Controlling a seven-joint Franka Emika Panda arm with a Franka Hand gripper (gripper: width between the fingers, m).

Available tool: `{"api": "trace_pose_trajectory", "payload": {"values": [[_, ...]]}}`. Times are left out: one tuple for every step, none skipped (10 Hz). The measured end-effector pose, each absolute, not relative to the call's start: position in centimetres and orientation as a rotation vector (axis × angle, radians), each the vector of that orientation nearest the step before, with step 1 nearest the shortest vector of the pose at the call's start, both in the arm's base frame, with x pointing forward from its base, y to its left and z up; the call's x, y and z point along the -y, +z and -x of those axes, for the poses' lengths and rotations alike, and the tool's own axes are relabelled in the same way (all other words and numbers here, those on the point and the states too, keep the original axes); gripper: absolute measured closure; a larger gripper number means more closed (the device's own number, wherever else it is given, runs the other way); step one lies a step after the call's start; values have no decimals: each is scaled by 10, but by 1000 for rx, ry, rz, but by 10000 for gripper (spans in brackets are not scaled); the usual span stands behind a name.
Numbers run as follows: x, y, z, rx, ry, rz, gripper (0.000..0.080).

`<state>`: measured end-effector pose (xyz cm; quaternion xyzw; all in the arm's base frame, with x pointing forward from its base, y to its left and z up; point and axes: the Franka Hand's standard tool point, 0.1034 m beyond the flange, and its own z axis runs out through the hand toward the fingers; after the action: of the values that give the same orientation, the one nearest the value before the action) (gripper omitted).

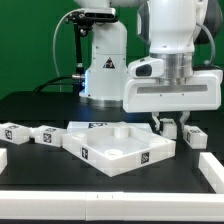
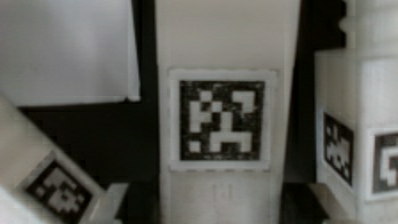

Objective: Assemble square table

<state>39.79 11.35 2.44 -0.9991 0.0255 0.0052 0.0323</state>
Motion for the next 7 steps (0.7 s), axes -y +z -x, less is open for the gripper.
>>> {"api": "trace_pose_trajectory", "payload": {"values": [[-112,20,-397,-78,11,3079,512],[-111,17,-395,-79,18,3081,512],[-110,16,-395,-77,20,3082,512],[-111,16,-395,-77,20,3082,512],[-111,16,-395,-77,20,3082,512],[-111,16,-395,-77,21,3082,512],[-110,16,-395,-73,27,3081,394]]}}
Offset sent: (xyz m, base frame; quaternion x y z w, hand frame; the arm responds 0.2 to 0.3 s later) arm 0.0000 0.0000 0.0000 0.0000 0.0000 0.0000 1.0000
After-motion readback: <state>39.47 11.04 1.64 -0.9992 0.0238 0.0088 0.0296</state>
